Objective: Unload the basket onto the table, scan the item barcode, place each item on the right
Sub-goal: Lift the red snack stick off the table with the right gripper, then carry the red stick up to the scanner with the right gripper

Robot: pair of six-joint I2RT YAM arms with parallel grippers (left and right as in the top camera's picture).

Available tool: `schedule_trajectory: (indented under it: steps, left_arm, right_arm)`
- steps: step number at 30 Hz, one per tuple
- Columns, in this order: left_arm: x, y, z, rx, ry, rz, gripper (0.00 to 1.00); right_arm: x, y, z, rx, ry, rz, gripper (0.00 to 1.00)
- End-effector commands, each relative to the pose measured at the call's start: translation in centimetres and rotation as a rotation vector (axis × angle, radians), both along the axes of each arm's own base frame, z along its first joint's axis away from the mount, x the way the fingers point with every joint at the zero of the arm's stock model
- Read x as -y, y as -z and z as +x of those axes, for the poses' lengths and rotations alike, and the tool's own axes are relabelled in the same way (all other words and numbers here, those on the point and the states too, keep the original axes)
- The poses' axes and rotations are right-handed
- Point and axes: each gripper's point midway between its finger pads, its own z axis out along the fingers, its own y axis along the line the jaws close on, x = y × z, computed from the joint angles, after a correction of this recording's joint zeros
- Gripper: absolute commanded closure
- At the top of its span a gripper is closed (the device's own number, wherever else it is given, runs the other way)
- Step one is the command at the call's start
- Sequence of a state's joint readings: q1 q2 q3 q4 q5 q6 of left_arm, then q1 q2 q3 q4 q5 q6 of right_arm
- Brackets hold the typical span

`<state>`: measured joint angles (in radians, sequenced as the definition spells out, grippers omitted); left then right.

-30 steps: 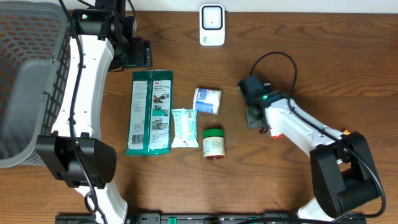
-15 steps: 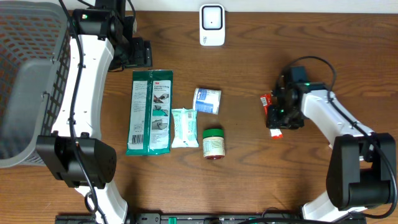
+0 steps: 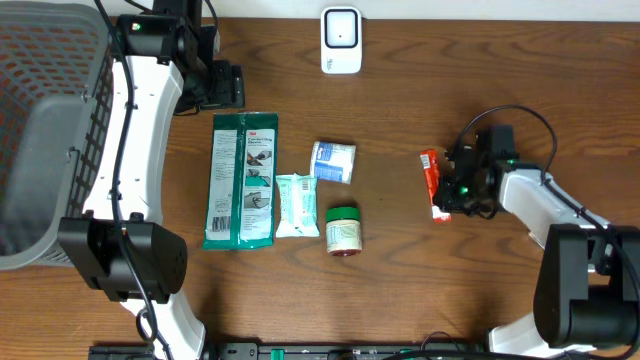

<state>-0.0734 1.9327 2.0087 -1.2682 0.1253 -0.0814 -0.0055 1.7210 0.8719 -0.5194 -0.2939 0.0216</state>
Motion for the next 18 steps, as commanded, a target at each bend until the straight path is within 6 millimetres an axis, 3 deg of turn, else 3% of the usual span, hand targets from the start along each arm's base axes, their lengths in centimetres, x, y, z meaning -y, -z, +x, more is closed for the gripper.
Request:
schedule_trajectory:
  steps: [1, 5, 8, 13, 18]
  left_arm:
    - [-0.1, -0.3, -0.3, 0.001, -0.011, -0.002, 0.16]
    - [-0.1, -0.3, -0.3, 0.001, -0.011, -0.001, 0.16]
    - [-0.1, -0.3, -0.3, 0.002, -0.011, -0.001, 0.16]
    - [-0.1, -0.4, 0.1, 0.020, -0.012, -0.002, 0.16]
    - [-0.6, -0.6, 0.6, 0.038, -0.049, -0.011, 0.16]
  right_arm:
    - [-0.2, 3.0, -2.9, -0.084, 0.044, 0.020, 0.94]
    - [-0.5, 2.9, -2.4, -0.059, 0.043, 0.038, 0.99]
    - [-0.2, 1.4, -1.3, -0.044, 0.047, 0.018, 0.99]
    - [1.4, -3.7, 1.1, 0.048, 0.047, -0.139, 0.99]
    - [0.7, -9.0, 3.1, 0.254, 0.004, -0.302, 0.99]
